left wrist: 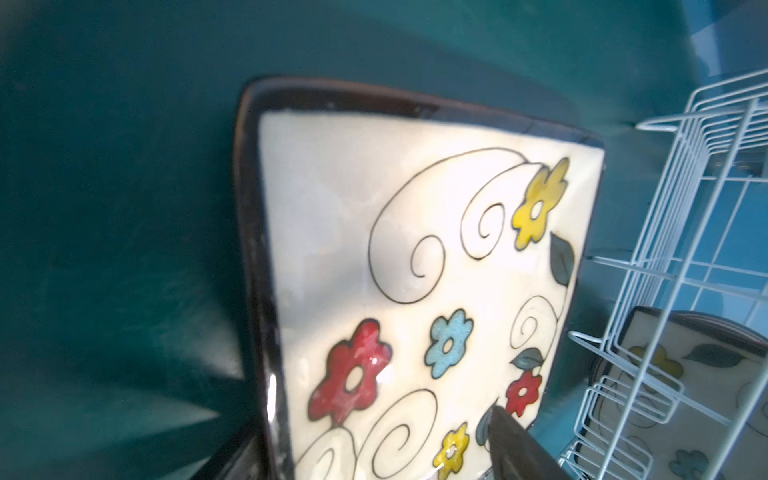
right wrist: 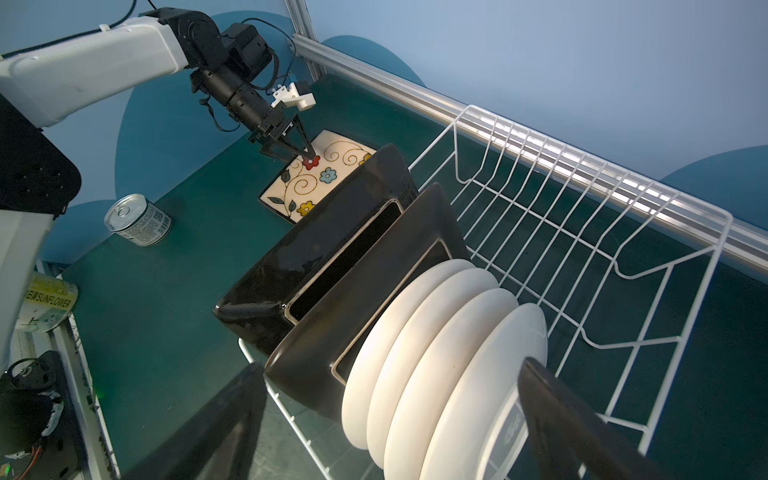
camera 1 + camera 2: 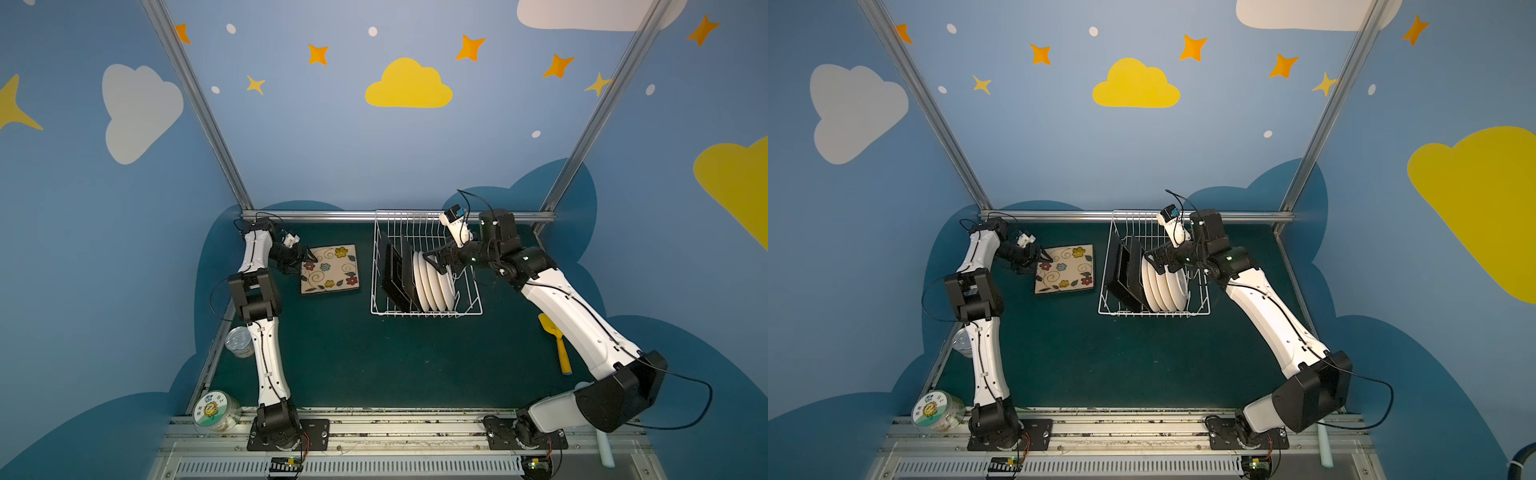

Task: Unload the plates from the dish rack
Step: 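Set the flowered plate flat on the table and open the left gripper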

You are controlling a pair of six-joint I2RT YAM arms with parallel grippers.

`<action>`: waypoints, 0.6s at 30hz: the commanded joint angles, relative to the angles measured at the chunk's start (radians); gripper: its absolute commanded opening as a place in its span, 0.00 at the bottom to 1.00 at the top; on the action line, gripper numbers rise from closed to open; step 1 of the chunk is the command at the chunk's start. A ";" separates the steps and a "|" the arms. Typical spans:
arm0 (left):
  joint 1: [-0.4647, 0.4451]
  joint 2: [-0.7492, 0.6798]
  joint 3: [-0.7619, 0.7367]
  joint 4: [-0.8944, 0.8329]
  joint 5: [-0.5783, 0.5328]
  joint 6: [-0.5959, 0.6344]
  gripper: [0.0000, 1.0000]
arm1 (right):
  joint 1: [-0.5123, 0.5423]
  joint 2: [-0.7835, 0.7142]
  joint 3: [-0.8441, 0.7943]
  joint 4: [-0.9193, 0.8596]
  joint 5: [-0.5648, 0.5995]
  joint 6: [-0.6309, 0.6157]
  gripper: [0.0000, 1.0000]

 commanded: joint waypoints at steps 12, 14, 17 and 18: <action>-0.001 -0.358 -0.251 0.205 0.061 -0.137 1.00 | 0.006 0.000 0.034 -0.025 0.047 -0.017 0.94; -0.009 -0.420 -0.285 0.238 0.075 -0.155 1.00 | 0.006 0.000 0.039 -0.028 0.061 -0.012 0.94; -0.037 -0.516 -0.354 0.308 0.128 -0.194 1.00 | 0.006 -0.002 0.036 -0.021 0.086 0.006 0.94; -0.055 -0.551 -0.386 0.339 0.142 -0.210 1.00 | 0.005 -0.004 0.033 -0.015 0.091 0.011 0.94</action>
